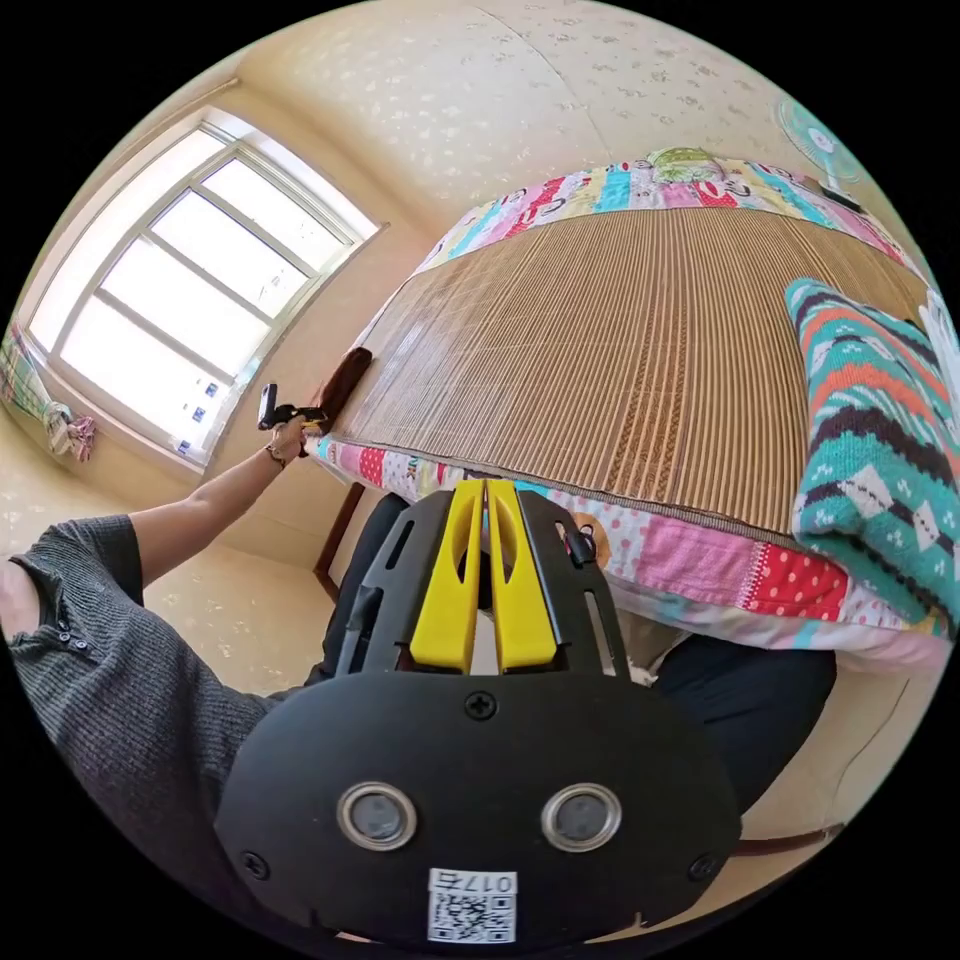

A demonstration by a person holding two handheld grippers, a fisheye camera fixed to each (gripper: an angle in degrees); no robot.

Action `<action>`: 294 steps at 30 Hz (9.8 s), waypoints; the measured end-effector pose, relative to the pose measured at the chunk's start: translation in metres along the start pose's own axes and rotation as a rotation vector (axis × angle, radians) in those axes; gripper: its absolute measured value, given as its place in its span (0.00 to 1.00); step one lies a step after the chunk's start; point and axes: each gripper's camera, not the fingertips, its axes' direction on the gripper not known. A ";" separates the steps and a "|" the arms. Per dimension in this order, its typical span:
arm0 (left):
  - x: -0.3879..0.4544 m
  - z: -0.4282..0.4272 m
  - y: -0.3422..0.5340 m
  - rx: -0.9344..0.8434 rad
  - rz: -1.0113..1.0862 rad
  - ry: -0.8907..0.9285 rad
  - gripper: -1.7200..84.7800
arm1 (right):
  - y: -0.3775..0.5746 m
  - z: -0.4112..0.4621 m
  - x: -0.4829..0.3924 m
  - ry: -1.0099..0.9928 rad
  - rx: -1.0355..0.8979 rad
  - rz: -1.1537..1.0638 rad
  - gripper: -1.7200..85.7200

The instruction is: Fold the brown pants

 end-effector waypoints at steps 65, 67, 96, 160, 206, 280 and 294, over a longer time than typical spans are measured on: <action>0.457 -0.092 0.032 0.068 0.601 1.372 0.05 | -0.017 -0.009 0.198 -0.328 0.083 0.254 0.04; 0.456 -0.057 0.016 0.033 0.495 1.254 0.05 | -0.023 0.001 0.187 -0.333 0.071 0.233 0.05; 0.441 0.023 0.051 -0.026 0.424 0.879 0.01 | -0.086 0.024 -0.142 -0.158 0.209 -0.403 0.08; 0.705 -0.336 -0.162 0.352 0.609 0.662 0.10 | -0.501 -0.177 -0.150 0.475 0.580 -0.033 0.07; 0.405 0.080 0.339 -0.023 0.667 -0.055 0.05 | -0.074 0.148 0.067 0.416 -0.141 -0.027 0.06; 0.124 -0.075 0.302 -0.345 0.539 0.670 0.14 | 0.039 -0.247 0.195 -0.304 0.267 0.007 0.04; 0.328 -0.022 0.291 -0.554 0.785 0.820 0.04 | -0.036 -0.028 0.060 -0.548 -0.383 -0.409 0.03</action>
